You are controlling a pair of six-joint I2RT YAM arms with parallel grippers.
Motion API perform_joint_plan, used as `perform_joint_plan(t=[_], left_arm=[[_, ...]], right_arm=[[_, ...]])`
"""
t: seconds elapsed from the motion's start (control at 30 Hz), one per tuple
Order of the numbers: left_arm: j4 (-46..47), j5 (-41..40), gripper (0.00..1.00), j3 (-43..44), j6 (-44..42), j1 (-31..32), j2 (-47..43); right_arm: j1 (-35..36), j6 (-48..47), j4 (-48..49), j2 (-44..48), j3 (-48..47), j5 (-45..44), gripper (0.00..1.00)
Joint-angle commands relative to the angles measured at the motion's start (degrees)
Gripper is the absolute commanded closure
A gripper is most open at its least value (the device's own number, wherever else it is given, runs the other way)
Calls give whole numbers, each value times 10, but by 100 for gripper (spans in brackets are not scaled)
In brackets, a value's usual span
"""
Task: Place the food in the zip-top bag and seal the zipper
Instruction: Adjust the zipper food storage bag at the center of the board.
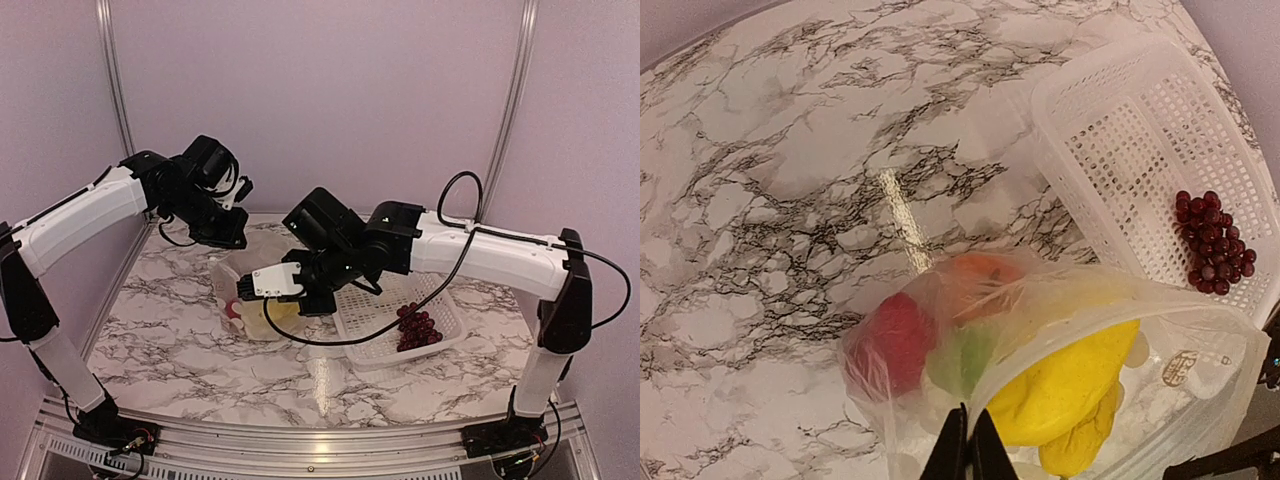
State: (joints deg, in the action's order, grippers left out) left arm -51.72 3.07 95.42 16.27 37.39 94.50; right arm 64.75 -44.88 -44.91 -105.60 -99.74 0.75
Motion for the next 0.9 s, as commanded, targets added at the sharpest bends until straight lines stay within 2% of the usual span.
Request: perform_joint_plan(t=[0.0,0.33,0.6,0.7,0.87], left_arm=[[-37,-19,100,13,-15,-4,-2],[-35,-20,100,31,-15,-4,9],[-22,3,100,22,-4,-4,34],[-19,10,100,17,4,-3,33],[-5,15,100,5,10,-3,22]], right_arm=[[-10,-3,-9,22,-26,2,100],[-67,18,-21,36,-73,94,100],[-70,17,-18,25,-28,95,97],[-70,20,-19,30,-19,98,90],[-74,33,-34,62,-29,143,59]])
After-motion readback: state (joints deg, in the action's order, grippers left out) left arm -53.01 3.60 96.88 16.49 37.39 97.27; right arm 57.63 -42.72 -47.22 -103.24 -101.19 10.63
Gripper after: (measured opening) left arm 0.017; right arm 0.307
